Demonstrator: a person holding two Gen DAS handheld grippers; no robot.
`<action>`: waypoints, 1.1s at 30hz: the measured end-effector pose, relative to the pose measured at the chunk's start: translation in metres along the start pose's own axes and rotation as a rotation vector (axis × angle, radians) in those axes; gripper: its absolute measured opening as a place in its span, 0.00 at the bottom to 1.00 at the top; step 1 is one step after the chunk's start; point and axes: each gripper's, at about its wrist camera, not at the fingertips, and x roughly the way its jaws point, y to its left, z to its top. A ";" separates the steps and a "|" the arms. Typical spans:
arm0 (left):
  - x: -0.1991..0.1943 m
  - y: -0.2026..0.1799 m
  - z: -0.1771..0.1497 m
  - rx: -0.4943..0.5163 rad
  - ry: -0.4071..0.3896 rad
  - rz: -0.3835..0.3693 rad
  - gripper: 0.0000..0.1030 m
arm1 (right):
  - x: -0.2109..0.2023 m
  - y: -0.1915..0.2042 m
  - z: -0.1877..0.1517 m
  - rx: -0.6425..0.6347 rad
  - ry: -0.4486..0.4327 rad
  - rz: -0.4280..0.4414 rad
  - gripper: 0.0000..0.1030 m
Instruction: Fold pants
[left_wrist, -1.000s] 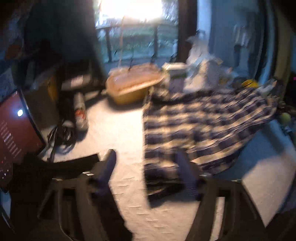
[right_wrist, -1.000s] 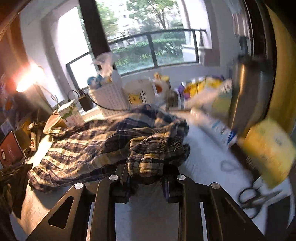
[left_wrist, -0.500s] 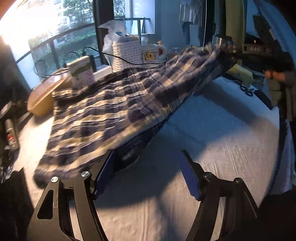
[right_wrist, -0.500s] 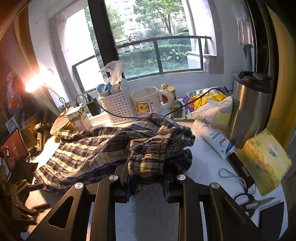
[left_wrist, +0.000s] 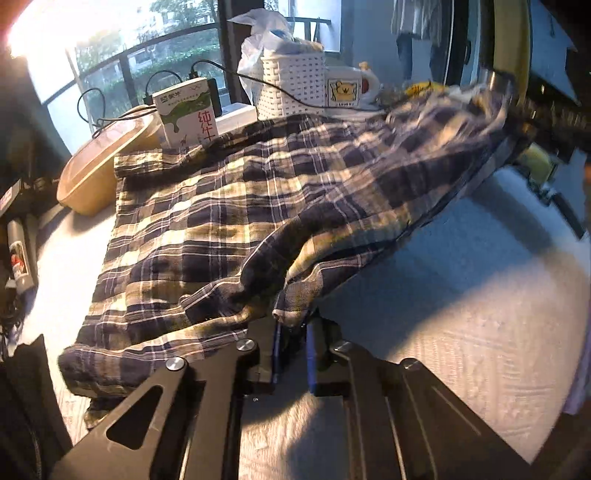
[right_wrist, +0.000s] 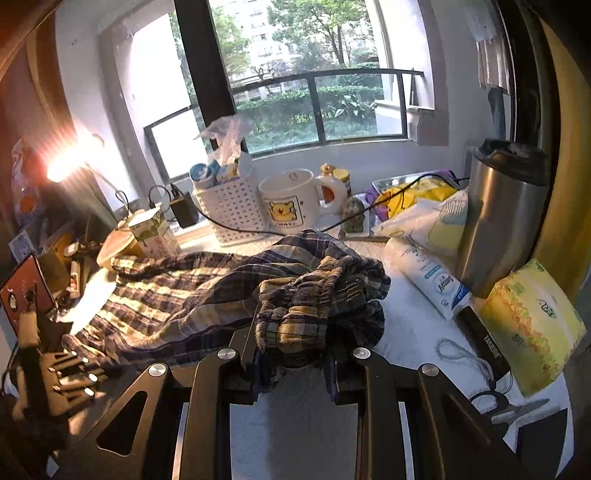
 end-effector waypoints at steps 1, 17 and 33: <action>-0.006 0.000 0.000 -0.001 0.000 -0.015 0.08 | 0.001 0.001 -0.001 -0.006 0.004 -0.007 0.25; -0.071 -0.046 -0.047 -0.046 0.091 -0.190 0.08 | -0.023 -0.013 -0.033 -0.035 0.038 -0.069 0.25; -0.109 -0.017 -0.066 -0.151 0.062 -0.224 0.10 | -0.024 -0.044 -0.090 0.063 0.095 -0.190 0.54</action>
